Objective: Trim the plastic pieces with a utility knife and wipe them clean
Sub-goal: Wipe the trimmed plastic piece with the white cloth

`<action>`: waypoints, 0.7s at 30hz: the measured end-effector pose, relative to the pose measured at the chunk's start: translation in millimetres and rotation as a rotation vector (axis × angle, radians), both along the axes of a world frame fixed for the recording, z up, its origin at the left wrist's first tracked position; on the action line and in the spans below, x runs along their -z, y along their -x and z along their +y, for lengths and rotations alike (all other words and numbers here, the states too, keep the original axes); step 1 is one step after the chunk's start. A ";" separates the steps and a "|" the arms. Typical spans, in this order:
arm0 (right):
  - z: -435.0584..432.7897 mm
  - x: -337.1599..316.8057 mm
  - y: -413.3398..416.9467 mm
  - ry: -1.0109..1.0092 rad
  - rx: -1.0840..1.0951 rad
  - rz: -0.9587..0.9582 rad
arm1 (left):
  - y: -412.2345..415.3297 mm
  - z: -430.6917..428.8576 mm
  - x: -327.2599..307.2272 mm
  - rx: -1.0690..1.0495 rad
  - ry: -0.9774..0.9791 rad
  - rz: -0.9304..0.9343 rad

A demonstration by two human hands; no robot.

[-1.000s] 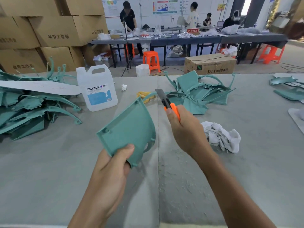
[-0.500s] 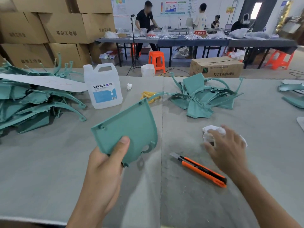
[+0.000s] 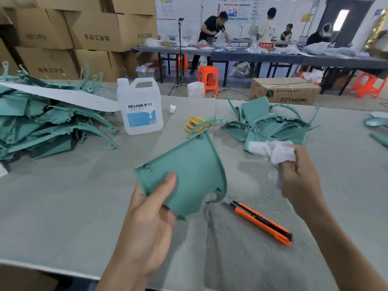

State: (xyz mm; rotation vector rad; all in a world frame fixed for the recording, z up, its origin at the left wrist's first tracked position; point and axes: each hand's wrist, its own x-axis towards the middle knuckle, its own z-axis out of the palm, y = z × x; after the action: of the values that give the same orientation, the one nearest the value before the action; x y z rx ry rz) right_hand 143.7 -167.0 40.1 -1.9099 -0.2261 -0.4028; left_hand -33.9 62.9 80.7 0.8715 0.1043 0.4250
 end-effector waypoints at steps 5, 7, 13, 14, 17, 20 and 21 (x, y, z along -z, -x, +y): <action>67.4 -64.0 49.0 -0.031 -0.198 -0.321 | -12.3 -20.8 -3.3 0.095 -0.020 0.000; 89.9 -68.0 67.9 0.031 -0.317 -0.283 | -17.7 -24.9 -7.4 0.170 -0.098 -0.023; 120.3 -51.3 112.7 0.019 -0.409 -0.379 | -27.2 -20.2 -17.3 0.221 -0.113 0.002; 123.8 -48.9 120.5 0.023 -0.431 -0.400 | -28.6 -20.2 -18.4 0.216 -0.123 -0.013; 124.7 -46.1 119.9 0.038 -0.521 -0.404 | -31.8 -18.7 -17.7 0.222 -0.129 -0.029; 114.3 -57.8 79.0 0.093 -0.426 -0.369 | -28.0 -17.4 -14.2 0.231 -0.147 -0.054; 111.1 -63.0 71.3 0.070 -0.436 -0.286 | -27.1 -18.9 -14.2 0.242 -0.154 -0.073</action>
State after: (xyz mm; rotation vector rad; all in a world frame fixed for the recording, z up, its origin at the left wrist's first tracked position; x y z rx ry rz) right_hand 72.4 -55.9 103.2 -1.8027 -0.8371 -0.3723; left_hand -6.8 43.9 94.9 1.0060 -0.1014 0.2398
